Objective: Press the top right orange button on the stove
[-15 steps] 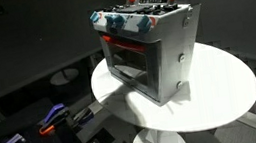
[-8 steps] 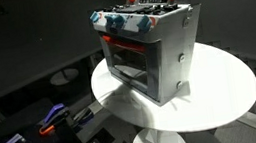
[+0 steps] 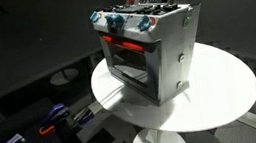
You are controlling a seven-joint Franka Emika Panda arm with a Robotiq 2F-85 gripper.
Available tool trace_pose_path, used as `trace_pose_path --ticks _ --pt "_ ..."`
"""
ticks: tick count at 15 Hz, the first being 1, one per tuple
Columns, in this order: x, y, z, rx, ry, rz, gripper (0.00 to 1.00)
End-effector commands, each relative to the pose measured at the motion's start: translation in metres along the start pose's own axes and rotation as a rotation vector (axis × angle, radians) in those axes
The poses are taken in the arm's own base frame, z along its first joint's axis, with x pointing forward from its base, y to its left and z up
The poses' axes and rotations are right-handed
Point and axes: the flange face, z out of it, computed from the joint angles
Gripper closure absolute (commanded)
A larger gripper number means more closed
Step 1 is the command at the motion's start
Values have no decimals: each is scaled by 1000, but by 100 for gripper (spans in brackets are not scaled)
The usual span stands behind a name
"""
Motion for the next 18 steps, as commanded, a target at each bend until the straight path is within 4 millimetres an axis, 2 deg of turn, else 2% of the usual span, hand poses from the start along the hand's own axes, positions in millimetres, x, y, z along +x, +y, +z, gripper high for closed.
trace_pose_path --ticks 1,8,18 --pt "34 6 16 -49 36 57 0" --pt "65 10 48 -124 51 119 0" --pt "83 2 94 -143 -29 144 0"
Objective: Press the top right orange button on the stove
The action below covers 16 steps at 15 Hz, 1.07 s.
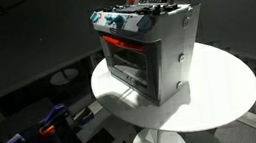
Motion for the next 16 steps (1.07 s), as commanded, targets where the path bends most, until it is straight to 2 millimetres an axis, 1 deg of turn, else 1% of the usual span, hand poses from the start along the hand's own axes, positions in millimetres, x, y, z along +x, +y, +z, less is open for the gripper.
trace_pose_path --ticks 1,7,11,16 --pt "14 -7 12 -15 -35 11 0" --pt "26 -21 29 0 -54 0 0" --pt "35 -30 34 21 -49 3 0" --pt "42 -35 38 25 -34 4 0"
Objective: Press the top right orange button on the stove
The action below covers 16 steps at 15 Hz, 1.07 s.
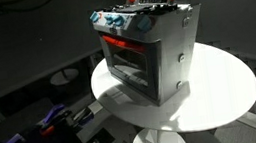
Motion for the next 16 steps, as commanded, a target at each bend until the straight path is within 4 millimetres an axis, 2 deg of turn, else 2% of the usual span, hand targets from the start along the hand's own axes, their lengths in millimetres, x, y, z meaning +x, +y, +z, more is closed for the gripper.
trace_pose_path --ticks 1,10,16 --pt "13 -1 1 0 9 12 0" --pt "21 1 13 -4 16 11 0" --pt "11 3 -7 30 -37 -4 0"
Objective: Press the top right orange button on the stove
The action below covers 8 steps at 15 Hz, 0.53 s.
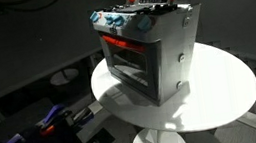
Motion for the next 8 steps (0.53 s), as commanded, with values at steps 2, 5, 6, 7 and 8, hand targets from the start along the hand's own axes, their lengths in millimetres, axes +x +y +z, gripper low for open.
trace_pose_path --ticks 2,5,6,7,8 --pt "-6 5 -25 61 -82 -29 0" --pt "-17 9 -43 102 -179 -70 0" --pt "-21 10 -49 114 -216 -87 0" --pt "-25 12 -55 120 -244 -102 0" --pt "-29 14 -61 125 -273 -117 0"
